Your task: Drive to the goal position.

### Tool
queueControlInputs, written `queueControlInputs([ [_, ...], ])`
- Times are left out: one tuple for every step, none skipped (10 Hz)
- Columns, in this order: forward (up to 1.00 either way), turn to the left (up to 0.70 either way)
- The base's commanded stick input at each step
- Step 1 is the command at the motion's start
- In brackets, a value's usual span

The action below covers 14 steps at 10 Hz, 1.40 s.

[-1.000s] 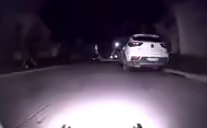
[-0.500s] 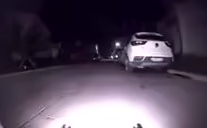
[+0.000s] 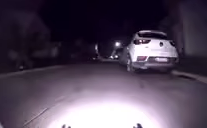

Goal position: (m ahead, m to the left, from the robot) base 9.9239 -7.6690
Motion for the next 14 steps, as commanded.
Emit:
queueControlInputs([
  [0.60, 0.00],
  [0.60, 0.00],
  [0.60, 0.00],
  [0.60, 0.00],
  [0.60, 0.00],
  [0.60, 0.00],
  [0.60, 0.00],
  [0.60, 0.00],
  [0.60, -0.06],
  [0.60, -0.15],
  [0.60, -0.15],
  [0.60, -0.15],
  [0.60, -0.09],
  [0.60, 0.00],
])
